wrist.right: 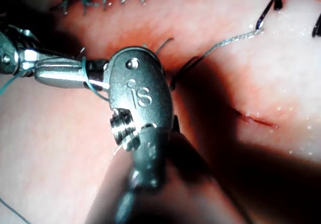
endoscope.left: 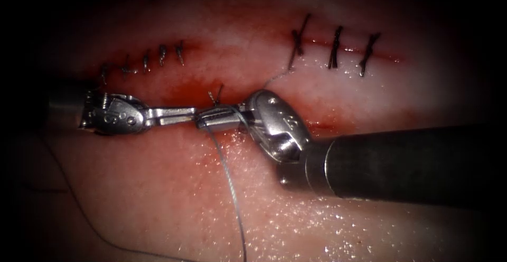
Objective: Wound Closure
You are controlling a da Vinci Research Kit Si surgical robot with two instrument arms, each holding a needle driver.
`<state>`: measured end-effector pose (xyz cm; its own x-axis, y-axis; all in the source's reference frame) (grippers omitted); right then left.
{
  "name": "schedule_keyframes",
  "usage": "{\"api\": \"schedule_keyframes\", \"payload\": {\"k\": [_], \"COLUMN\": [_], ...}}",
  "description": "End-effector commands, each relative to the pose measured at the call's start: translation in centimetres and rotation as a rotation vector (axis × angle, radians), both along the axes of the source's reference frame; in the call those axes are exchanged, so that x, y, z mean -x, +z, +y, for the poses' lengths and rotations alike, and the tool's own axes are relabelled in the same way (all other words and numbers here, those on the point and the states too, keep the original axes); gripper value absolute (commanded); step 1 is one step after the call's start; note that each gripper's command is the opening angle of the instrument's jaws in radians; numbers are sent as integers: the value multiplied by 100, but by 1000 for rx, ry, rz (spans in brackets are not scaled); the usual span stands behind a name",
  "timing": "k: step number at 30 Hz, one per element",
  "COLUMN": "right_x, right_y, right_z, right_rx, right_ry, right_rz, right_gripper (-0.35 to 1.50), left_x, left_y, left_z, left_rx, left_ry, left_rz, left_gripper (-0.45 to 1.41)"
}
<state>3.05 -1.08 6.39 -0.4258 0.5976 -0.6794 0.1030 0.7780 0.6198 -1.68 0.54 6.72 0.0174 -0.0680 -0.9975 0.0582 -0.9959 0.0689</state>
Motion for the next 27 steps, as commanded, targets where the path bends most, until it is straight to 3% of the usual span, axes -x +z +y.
{"api": "schedule_keyframes", "payload": {"k": [1, 7, 10, 13, 14, 16, 19, 20, 27], "right_x": [-1, 14, 17, 19, 19, 19, 20, 21, 50], "right_y": [6, 11, 13, 14, 14, 14, 15, 16, 38], "right_z": [-2, 5, 8, 10, 10, 10, 11, 12, 2], "right_rx": [-2, -41, -65, -137, -187, -335, -547, -563, -805], "right_ry": [7, 102, 153, 179, 177, 207, 264, 278, 450], "right_rz": [-6, -83, -119, -150, -156, -206, -285, -322, -513], "right_gripper": [-35, -35, 0, 12, 26, 32, 83, 89, 94], "left_x": [6, 23, 35, 50, 54, 64, 74, 76, 91], "left_y": [5, 11, 14, 17, 18, 20, 22, 23, 25], "left_z": [-6, -15, -22, -28, -29, -30, -30, -31, -29], "left_rx": [-2, 3, 4, 11, 12, 14, 16, 17, 19], "left_ry": [1, 4, 2, -4, -2, -1, 6, 6, 1], "left_rz": [-1, -6, -6, 6, 15, 28, 19, 17, 21], "left_gripper": [-45, -45, -45, -45, -45, -45, -45, -45, -45]}}
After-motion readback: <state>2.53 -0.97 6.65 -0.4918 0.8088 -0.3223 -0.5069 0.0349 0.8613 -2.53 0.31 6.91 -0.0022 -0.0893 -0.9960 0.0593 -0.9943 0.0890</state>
